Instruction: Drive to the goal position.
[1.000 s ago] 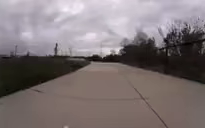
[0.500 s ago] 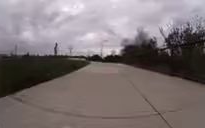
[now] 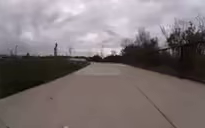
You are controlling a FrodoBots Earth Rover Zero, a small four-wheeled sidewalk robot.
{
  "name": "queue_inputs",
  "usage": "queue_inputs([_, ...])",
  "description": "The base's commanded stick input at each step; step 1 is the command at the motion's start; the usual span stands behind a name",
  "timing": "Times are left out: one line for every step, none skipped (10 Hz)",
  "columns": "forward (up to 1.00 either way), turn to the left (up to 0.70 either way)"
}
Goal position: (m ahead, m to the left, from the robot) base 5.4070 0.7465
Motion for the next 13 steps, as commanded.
queue_inputs([1.00,0.00])
queue_inputs([1.00,0.00])
queue_inputs([1.00,0.00])
queue_inputs([1.00,0.00])
queue_inputs([1.00,0.00])
queue_inputs([1.00,0.00])
queue_inputs([1.00,0.00])
queue_inputs([1.00,0.00])
queue_inputs([1.00,0.00])
queue_inputs([1.00,0.00])
queue_inputs([1.00,0.00])
queue_inputs([1.00,0.00])
queue_inputs([1.00,0.00])
